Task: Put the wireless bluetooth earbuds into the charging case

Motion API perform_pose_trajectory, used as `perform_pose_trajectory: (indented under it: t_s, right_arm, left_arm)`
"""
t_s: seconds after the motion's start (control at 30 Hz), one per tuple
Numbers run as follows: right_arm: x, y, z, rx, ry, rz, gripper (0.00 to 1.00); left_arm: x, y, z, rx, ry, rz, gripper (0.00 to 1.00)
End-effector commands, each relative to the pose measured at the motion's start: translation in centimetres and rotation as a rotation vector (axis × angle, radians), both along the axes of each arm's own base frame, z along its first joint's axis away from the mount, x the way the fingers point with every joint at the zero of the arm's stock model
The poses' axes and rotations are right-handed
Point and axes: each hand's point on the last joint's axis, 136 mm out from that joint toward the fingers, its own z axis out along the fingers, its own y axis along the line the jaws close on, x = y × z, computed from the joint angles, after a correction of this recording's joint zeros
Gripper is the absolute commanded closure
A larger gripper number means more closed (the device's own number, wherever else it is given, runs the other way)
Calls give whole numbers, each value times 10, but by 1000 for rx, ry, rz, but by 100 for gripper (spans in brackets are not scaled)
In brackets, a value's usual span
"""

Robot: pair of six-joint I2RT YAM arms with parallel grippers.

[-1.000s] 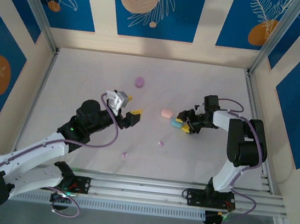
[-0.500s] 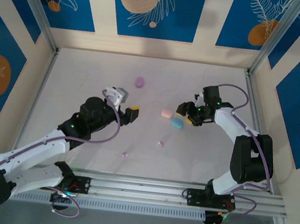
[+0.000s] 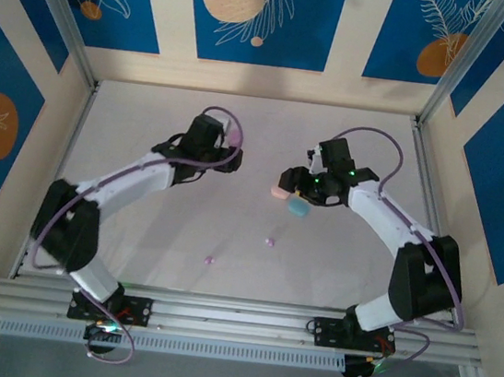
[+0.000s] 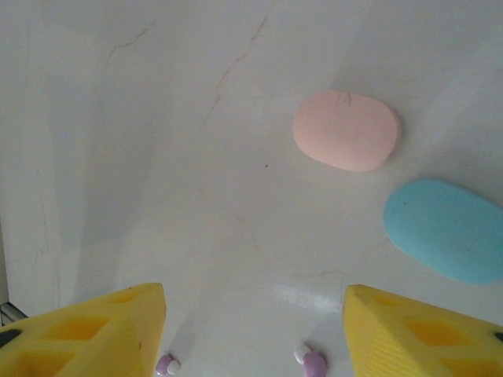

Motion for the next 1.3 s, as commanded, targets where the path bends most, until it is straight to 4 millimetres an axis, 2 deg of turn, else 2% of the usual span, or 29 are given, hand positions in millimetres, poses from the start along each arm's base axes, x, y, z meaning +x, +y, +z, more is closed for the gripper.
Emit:
perform_pose_trajectory:
  t_s: [0.0, 0.23, 0.5, 0.73, 0.93, 1.27]
  right_arm:
    - [-15, -10, 18, 5, -40, -42, 38]
    - [-45, -11, 42, 96, -90, -41, 36]
    - [-60, -12, 61, 126, -117, -24, 34]
    - [-63, -11, 70, 136, -130, -6, 34]
    - [-62, -12, 68, 136, -122, -7, 34]
    - [-64, -13, 65, 142, -104, -7, 34]
  left_arm:
    - [16, 7, -21, 89, 96, 50, 27]
    - [61, -10, -56, 215, 171, 44, 25]
    - [103, 0, -93, 309, 216, 93, 23]
    - [124, -4, -114, 269, 261, 89, 26]
    - [140, -5, -126, 253, 265, 101, 32]
    - [160, -4, -132, 278, 224, 123, 43]
